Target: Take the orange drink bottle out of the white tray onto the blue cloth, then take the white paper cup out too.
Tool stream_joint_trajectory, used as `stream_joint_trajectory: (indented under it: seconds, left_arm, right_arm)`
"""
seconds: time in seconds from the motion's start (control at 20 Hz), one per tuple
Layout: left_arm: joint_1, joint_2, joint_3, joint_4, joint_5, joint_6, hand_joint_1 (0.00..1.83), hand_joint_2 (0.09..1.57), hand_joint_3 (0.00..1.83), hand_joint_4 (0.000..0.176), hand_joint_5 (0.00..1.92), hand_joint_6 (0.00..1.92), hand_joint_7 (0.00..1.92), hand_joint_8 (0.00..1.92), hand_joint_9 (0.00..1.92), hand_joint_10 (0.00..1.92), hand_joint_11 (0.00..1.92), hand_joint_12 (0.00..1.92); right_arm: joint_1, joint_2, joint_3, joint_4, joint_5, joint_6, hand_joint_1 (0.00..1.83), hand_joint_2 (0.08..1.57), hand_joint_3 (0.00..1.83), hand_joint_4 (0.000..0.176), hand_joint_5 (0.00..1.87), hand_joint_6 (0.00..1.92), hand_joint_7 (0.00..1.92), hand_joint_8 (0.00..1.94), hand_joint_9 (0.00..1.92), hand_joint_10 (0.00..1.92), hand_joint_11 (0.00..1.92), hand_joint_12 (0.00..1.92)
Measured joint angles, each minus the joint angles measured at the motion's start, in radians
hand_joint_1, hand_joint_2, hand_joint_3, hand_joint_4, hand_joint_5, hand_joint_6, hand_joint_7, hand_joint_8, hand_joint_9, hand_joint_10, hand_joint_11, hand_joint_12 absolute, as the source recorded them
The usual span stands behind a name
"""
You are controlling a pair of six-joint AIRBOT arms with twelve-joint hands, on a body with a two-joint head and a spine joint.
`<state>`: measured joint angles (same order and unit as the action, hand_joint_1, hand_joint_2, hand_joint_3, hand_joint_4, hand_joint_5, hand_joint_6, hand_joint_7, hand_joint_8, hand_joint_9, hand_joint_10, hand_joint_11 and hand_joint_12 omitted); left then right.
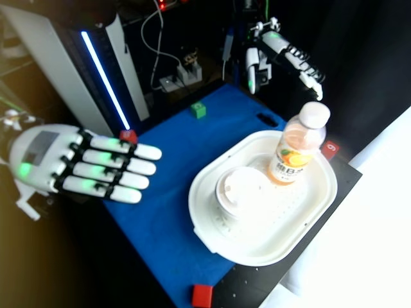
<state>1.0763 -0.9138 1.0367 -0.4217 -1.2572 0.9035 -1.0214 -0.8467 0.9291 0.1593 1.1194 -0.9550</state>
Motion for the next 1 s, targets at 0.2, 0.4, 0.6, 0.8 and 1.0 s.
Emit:
stream_joint_trajectory:
  seconds: [0.2, 0.4, 0.6, 0.8, 1.0]
  left_arm:
    - [0.0, -0.019, 0.021, -0.025, -0.002, -0.006, 0.57, 1.14, 0.0, 0.128, 0.0, 0.0, 0.0, 0.0, 0.04, 0.0, 0.0, 0.99]
    - [-0.066, -0.085, 0.145, -0.094, 0.089, -0.085, 0.5, 1.01, 0.0, 0.175, 0.0, 0.0, 0.0, 0.0, 0.0, 0.0, 0.0, 0.73]
    - [-0.201, -0.159, 0.271, -0.103, 0.266, -0.09, 0.63, 0.94, 0.0, 0.166, 0.0, 0.0, 0.0, 0.0, 0.0, 0.0, 0.0, 0.18]
    - [-0.285, -0.235, 0.359, -0.086, 0.406, -0.093, 0.66, 0.9, 0.0, 0.149, 0.0, 0.0, 0.0, 0.0, 0.0, 0.0, 0.0, 0.06]
    - [-0.358, -0.282, 0.419, -0.021, 0.515, -0.101, 0.73, 0.81, 0.0, 0.138, 0.0, 0.0, 0.0, 0.0, 0.0, 0.0, 0.01, 0.0]
  right_arm:
    - [0.0, -0.011, 0.0, 0.001, -0.002, 0.0, 0.51, 1.41, 0.02, 0.0, 0.0, 0.0, 0.0, 0.0, 0.0, 0.0, 0.0, 0.0]
    - [-0.004, -0.016, 0.0, 0.004, -0.003, 0.0, 0.51, 1.41, 0.01, 0.0, 0.0, 0.0, 0.0, 0.0, 0.0, 0.0, 0.0, 0.0]
    - [-0.004, -0.018, 0.0, 0.004, -0.003, 0.0, 0.49, 1.41, 0.0, 0.0, 0.0, 0.0, 0.0, 0.0, 0.0, 0.0, 0.0, 0.0]
    - [-0.004, -0.02, 0.0, 0.008, -0.003, 0.002, 0.6, 1.39, 0.0, 0.0, 0.0, 0.0, 0.0, 0.0, 0.0, 0.0, 0.0, 0.0]
    - [-0.011, -0.022, 0.0, 0.005, -0.004, 0.008, 0.56, 1.37, 0.0, 0.0, 0.0, 0.0, 0.0, 0.0, 0.0, 0.0, 0.0, 0.0]
